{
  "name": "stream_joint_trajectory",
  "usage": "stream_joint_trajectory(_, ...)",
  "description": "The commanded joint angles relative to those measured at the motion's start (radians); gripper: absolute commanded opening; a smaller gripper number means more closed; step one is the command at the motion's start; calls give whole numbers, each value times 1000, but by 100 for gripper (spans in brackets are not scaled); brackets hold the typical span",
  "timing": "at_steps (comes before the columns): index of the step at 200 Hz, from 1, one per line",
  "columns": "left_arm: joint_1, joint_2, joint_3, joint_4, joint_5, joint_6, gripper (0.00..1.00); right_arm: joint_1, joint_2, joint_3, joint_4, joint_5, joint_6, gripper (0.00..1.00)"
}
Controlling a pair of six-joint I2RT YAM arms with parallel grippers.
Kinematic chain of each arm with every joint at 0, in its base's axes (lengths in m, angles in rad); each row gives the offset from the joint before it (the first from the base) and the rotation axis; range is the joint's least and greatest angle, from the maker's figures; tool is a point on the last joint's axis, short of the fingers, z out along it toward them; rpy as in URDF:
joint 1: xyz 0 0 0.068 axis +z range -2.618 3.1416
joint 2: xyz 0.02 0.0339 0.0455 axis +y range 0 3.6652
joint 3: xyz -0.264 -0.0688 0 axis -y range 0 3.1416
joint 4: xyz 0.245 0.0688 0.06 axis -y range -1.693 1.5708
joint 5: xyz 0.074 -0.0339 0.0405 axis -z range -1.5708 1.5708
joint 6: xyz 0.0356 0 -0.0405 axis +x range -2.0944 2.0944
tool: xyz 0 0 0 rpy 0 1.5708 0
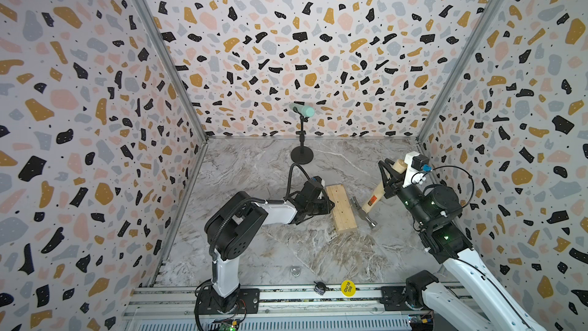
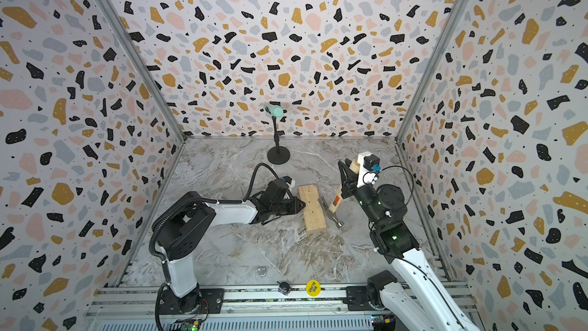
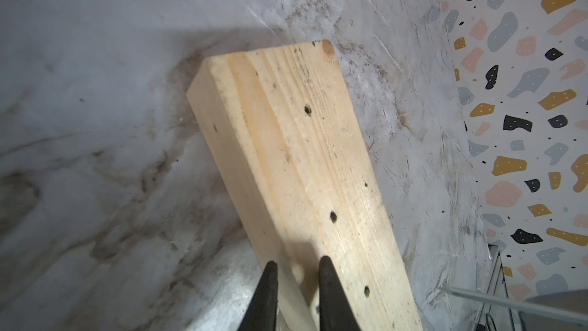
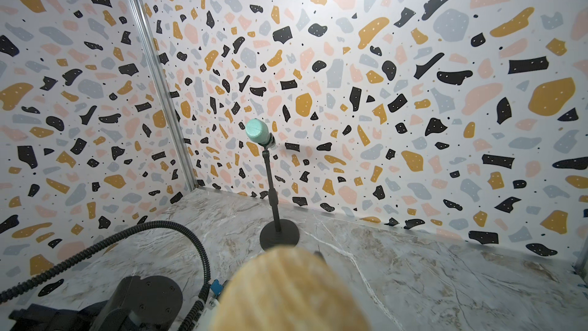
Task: Use a claw hammer to pull out a nail
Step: Remove the nail from the mounting plate, then pick up the nail with the hammer.
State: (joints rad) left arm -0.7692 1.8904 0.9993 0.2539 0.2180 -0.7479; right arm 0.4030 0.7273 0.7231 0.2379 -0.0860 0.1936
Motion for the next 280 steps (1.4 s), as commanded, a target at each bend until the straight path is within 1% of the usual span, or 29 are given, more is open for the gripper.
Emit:
stream_joint_trajectory(1,-7,-17,13,-138,-25,54,21,0,-1,127,60,-18,7,0)
stream_joint_trajectory(18,-6,-33,26,-162,-35,75,23,0,24,164,23,-30,14,0)
stream_joint_trajectory(54,-7,-65,46,-204,-51,103,32,-4,77,227,-35,-55,36,0)
stream_joint_trajectory(71,-7,-86,51,-227,-67,124,34,-14,110,260,-73,-74,47,0)
stream_joint_trajectory(100,-7,-127,52,-261,-95,164,34,-48,165,308,-125,-132,75,0)
stream_joint_trajectory(150,-7,-213,48,-329,-159,259,34,-135,253,349,-152,-306,144,0)
stream_joint_trajectory(176,-10,-253,47,-366,-189,311,34,-141,293,365,-156,-355,159,0)
stream_joint_trajectory(206,-16,-320,49,-429,-250,381,35,-142,339,389,-174,-394,170,0)
stream_joint_trajectory(280,-38,-418,46,-528,-310,506,35,-142,413,405,-143,-477,224,0)
